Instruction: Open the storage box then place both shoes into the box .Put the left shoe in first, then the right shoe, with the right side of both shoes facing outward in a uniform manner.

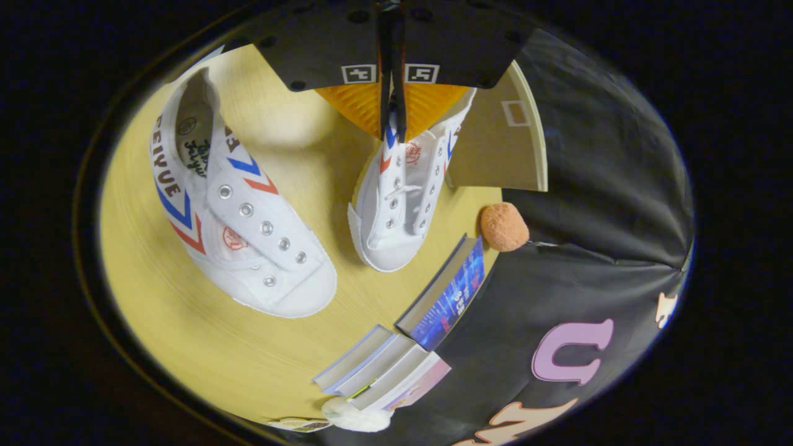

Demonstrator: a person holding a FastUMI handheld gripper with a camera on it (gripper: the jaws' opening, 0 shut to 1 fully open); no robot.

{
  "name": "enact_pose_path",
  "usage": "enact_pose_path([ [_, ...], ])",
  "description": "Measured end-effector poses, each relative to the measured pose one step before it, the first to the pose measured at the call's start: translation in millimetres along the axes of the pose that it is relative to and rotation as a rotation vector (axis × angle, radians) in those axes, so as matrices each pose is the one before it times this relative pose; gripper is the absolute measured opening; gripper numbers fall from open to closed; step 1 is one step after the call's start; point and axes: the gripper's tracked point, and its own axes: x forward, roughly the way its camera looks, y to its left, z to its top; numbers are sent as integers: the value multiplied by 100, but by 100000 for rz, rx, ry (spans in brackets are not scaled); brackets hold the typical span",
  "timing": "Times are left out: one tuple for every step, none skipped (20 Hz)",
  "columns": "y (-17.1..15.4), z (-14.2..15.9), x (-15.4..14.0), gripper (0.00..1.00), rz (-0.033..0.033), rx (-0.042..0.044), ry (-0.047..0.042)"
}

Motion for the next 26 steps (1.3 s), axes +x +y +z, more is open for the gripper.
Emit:
enact_pose_path([
  [1125,276,-646,3,2713,295,-1294],
  [1190,314,-480,2,2453,-128,-992],
  [1305,326,-539,2,2323,-683,-1025],
  [1373,318,-436,2,2201,-1160,-758],
  [1441,223,-466,2,2184,-1275,-654],
  [1507,233,-214,2,2312,-1340,-451],
  [1604,93,-237,2,2342,-1662,-447],
  [1567,-48,-76,2,2303,-1960,276],
  [1627,-220,34,2,1910,-2047,281],
  [1508,-333,178,2,1500,-2907,849],
  [1563,-295,478,2,1312,-3147,1002],
  [1400,-533,184,2,1433,-2622,568],
  [1450,-739,385,2,2144,-1975,1622],
  [1505,-728,559,2,2574,-931,1824],
  [1250,-734,679,2,2105,-332,2068],
  [1027,-801,813,2,1495,-794,2080],
  [636,-961,723,2,704,-1219,2424],
  [325,-956,1019,2,-189,-1536,2762],
  [77,-1101,1039,2,-930,-1504,2834],
  [-43,-1139,1076,2,-1083,-1456,2982],
  [-118,-1262,1101,2,-1285,-1225,2842],
  [-408,-1142,1137,2,-1611,-1175,2881],
  [-294,-1096,809,2,-1651,-1230,2429],
  [-419,-985,938,2,-1697,-1026,2450],
  [-268,-834,939,2,-1535,-1175,2169],
  [-155,-727,679,2,-1682,-1692,2117],
])
